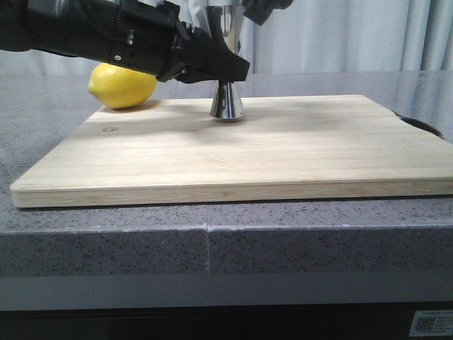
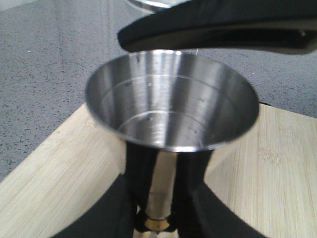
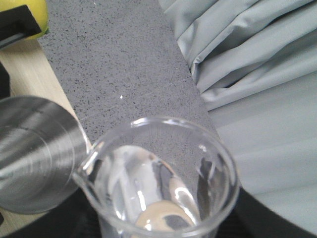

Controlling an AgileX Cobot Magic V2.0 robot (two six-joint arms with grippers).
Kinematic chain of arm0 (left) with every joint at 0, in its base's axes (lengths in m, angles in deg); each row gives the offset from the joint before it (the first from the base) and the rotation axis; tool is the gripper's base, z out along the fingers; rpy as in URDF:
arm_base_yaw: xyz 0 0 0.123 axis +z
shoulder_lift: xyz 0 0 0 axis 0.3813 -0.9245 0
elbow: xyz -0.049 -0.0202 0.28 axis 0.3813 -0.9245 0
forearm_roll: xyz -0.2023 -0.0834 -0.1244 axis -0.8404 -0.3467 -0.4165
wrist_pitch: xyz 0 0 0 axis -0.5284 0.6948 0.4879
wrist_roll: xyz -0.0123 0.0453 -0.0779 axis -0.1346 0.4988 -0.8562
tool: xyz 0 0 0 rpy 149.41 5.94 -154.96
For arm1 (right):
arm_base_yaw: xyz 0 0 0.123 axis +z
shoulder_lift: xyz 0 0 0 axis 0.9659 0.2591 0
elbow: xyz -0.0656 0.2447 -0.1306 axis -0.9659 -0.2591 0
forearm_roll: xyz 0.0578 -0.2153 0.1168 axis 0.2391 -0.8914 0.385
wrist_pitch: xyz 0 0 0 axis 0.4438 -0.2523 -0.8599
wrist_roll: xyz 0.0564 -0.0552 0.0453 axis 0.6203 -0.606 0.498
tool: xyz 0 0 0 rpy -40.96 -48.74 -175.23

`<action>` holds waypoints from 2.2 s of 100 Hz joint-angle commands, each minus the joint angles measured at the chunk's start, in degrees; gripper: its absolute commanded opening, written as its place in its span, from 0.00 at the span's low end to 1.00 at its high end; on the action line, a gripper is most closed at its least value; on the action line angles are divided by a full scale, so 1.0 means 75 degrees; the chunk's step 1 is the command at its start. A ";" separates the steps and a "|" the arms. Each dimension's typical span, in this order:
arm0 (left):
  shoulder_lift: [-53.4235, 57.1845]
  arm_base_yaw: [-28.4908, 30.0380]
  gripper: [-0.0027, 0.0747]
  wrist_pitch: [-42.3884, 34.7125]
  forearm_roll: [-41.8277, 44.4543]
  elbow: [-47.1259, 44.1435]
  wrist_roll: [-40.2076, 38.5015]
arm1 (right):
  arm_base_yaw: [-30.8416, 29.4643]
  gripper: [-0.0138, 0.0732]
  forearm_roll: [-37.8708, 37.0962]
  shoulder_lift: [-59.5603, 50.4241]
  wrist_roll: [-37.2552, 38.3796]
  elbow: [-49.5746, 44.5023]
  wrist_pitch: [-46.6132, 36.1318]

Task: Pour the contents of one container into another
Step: 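Tilt the beaker with the right gripper over the jigger mouth, then hold the beaker tilted, pouring liquid into the jigger held by left gripper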

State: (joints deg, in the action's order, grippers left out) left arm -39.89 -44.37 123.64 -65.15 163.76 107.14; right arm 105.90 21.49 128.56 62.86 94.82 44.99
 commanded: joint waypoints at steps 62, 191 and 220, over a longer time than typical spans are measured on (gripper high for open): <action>0.0398 -0.0054 0.01 0.0361 -0.0525 0.0218 -0.0011 | 0.0307 0.47 -0.1049 -0.0147 -0.0049 0.0287 -0.0304; 0.0398 -0.0054 0.01 0.0374 -0.0525 0.0218 -0.0011 | 0.0307 0.47 -0.1656 -0.0147 -0.0022 0.0287 -0.0222; 0.0398 -0.0054 0.01 0.0374 -0.0525 0.0218 -0.0011 | 0.0307 0.47 -0.1719 -0.0162 -0.0022 0.0583 -0.0190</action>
State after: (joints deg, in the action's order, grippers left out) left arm -39.89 -44.37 123.21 -65.15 163.76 107.14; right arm 108.20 10.55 129.77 62.84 96.64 44.98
